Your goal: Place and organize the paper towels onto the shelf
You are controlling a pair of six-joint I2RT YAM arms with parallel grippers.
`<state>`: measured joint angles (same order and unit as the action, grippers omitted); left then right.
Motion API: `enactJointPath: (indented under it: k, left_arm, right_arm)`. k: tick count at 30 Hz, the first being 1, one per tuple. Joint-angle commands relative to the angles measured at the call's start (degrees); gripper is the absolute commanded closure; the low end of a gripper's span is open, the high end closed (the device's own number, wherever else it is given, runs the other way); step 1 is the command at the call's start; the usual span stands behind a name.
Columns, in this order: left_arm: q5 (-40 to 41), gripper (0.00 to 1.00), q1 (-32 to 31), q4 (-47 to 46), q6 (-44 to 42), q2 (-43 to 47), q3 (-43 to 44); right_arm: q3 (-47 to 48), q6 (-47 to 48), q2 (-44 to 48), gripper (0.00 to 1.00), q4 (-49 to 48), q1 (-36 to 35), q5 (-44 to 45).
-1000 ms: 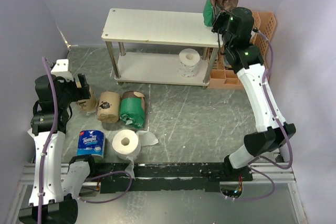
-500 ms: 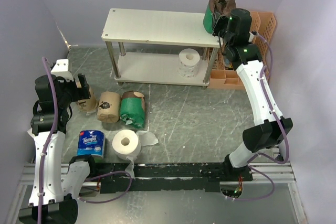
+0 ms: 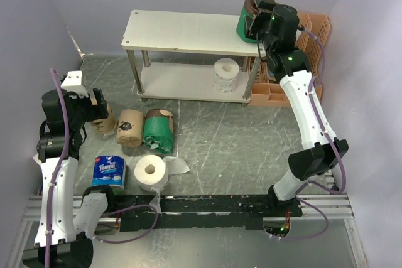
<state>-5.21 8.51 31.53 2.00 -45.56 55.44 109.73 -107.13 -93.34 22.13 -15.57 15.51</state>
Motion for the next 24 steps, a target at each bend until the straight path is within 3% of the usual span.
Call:
enactJointPath:
  k: [1,4,7,9,11,12,14,16,19,22,24]
  left_arm:
    - [-0.76,0.06,-0.08,-1.03,0.55,0.31,1.12]
    - [-0.76,0.07,-0.06,-0.95,0.46,0.39,1.15]
    - [-0.75,0.06,-0.13,-0.86,0.53,0.31,1.23]
    - [-1.06,0.06,-0.05,-0.69,0.67,0.01,1.44]
    - [-1.35,0.06,-0.16,-0.32,0.81,-0.27,1.99]
    - [-1.38,0.07,-0.43,-0.06,0.75,-0.27,2.45]
    - [-1.43,0.06,-0.75,0.32,0.52,-0.26,2.74]
    - [-1.55,0.06,-0.78,0.31,0.11,-0.20,2.52]
    - [-0.62,0.06,-0.80,0.09,-0.50,-0.10,2.37]
    - [-0.43,0.06,-0.84,0.28,-0.37,-0.38,2.59]
    - [-1.85,0.06,-0.62,0.16,-0.25,-0.46,2.23]
  right_arm:
    - [2.94,5.41,-0.60,0.22,-5.15,-2.20,1.82]
    - [2.78,7.54,-0.84,0.03,-7.59,-2.59,0.91]
    - [2.65,15.20,0.00,0.00,-9.55,-4.73,3.57]
    - [2.26,29.73,1.28,0.00,-14.90,-10.25,8.85]
    - [1.27,53.68,2.78,0.00,-20.47,-18.56,10.19]
    - [-0.42,65.03,3.72,0.00,-21.90,-23.50,5.73]
    - [-6.77,75.86,6.48,0.00,-17.70,-28.52,-1.30]
    - [-15.70,79.35,9.06,0.00,-11.03,-31.66,-2.87]
    - [-29.32,82.72,11.45,0.00,0.94,-36.56,3.65]
    - [-42.50,84.15,14.14,0.01,2.88,-43.72,12.35]
    - [-48.70,85.66,16.06,0.02,0.12,-48.73,12.28]
